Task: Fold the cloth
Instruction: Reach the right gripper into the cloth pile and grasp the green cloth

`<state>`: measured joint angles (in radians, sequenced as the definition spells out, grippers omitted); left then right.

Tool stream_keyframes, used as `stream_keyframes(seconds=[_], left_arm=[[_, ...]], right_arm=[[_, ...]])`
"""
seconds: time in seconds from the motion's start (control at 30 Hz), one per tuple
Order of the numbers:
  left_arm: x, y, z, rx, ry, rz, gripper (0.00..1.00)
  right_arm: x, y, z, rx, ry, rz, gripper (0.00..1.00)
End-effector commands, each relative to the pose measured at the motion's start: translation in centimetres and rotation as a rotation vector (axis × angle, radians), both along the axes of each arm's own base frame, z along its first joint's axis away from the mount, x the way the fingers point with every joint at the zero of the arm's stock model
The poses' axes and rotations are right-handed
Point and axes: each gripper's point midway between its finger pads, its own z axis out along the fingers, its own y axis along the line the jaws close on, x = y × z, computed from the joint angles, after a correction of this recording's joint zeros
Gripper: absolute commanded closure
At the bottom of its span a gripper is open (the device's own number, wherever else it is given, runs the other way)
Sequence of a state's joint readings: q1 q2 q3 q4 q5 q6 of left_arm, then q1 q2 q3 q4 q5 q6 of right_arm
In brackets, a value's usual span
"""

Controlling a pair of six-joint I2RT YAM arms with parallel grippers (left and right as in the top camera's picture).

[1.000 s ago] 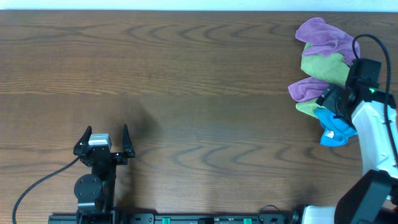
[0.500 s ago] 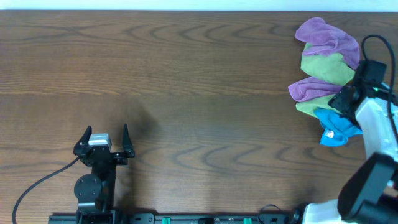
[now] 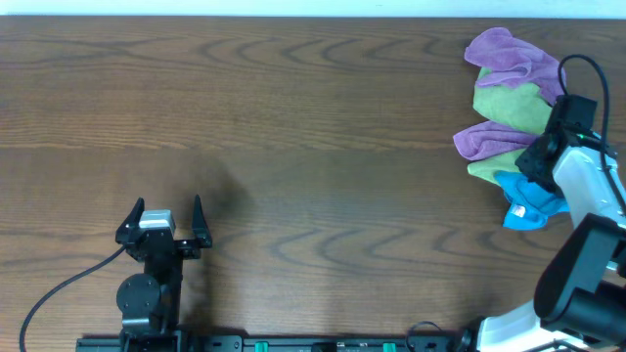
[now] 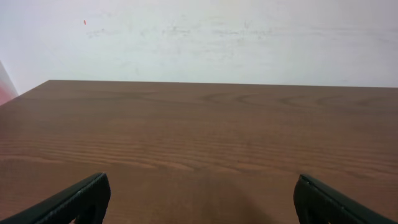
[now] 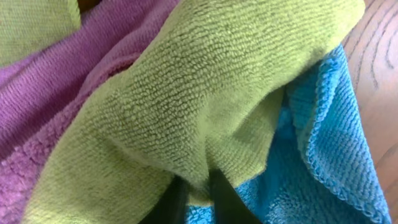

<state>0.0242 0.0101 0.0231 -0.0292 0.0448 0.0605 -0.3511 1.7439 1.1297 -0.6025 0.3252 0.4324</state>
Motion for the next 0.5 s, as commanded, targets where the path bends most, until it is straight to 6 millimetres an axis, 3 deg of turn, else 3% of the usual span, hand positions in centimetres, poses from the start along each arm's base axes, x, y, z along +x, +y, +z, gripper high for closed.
stream_keyframes(seconds=[0.0, 0.27, 0.47], left_arm=[[-0.1, 0.6, -1.9, 0.017, 0.061, 0.030, 0.05], [-0.1, 0.6, -1.9, 0.017, 0.061, 0.030, 0.05], [-0.1, 0.6, -1.9, 0.017, 0.062, 0.030, 0.05]], right_arm=[[0.0, -0.4, 0.0, -0.010, -0.002, -0.005, 0.95], [0.4, -0.9, 0.9, -0.048, 0.008, 0.025, 0.98], [1.8, -0.7, 3.6, -0.028, -0.015, 0.045, 0.99]])
